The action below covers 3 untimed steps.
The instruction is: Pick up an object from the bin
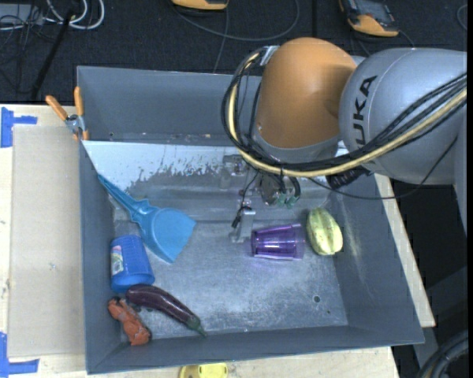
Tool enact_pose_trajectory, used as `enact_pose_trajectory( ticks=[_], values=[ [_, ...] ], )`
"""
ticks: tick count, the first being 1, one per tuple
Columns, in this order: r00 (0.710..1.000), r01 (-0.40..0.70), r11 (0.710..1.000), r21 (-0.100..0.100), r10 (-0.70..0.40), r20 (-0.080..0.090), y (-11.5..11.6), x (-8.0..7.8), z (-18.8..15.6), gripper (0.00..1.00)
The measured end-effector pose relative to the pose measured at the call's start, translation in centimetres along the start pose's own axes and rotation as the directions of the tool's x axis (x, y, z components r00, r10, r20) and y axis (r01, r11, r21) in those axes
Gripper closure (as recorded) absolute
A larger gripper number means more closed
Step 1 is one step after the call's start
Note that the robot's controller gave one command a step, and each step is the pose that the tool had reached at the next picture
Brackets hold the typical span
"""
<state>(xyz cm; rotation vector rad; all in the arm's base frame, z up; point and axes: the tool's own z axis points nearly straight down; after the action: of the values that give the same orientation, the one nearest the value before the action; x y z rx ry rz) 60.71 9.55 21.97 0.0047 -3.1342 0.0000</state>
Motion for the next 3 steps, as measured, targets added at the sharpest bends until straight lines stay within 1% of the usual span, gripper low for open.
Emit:
enact_pose_trajectory(
  ticks=[1,2,3],
  values=[
    [1.0,-0.002,1.0,-0.001,0.002,0.007,0.0,-0.1,-0.5,0.0],
    [0.997,-0.082,0.997,-0.003,0.082,0.009,-3.5,-0.1,0.6,0.0],
    [0.999,-0.033,0.999,0.0,0.033,0.01,-4.9,1.1,5.5,0.0]
  ],
)
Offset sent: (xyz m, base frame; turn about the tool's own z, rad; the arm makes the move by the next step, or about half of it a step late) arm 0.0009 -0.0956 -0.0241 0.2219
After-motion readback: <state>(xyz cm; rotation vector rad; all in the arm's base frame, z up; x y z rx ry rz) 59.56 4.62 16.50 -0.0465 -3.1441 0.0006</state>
